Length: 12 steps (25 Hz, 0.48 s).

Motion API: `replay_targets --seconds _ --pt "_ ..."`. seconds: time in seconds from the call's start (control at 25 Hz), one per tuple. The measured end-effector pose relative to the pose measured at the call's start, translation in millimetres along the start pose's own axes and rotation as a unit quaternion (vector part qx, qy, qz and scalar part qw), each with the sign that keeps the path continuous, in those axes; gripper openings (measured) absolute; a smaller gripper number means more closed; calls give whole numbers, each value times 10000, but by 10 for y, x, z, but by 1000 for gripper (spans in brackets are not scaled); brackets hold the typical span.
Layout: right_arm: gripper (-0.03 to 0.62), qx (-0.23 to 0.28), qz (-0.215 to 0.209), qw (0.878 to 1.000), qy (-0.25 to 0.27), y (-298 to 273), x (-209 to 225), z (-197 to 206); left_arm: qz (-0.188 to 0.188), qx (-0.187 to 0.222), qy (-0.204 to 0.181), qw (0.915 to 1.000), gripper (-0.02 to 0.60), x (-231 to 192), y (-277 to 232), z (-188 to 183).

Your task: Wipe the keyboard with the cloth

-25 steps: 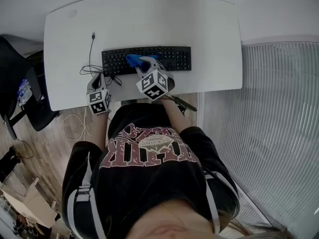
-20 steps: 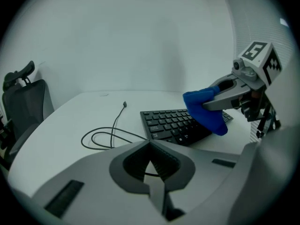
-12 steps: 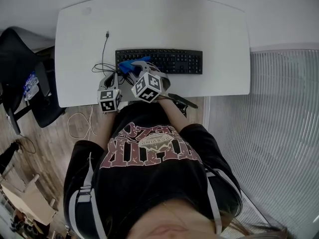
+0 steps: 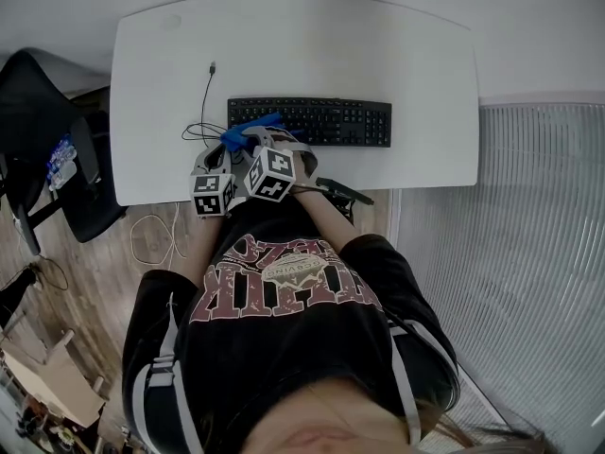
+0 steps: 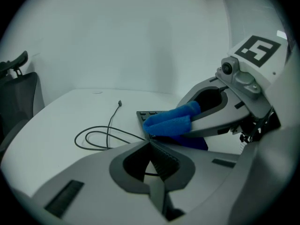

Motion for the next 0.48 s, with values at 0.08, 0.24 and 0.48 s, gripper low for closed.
replay_targets --seconds 0.08,0.24,0.48 --pt "64 -92 -19 9999 140 -42 -26 19 19 0 8 10000 29 1 -4 4" --pt "64 -215 -51 9991 374 -101 -76 47 45 -4 9 10000 29 -3 -12 7" --pt "64 -203 -63 9993 308 -104 -71 30 47 -19 21 10000 29 -22 -2 -3"
Point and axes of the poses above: the fingertips, and each gripper's own axes: y backward along the fingers, x to its right, z out of its underside, the point moved 4 cm from there along y, backward along the fingers, and after that the axes turned 1 degree about -x, right-handed, at the moved point
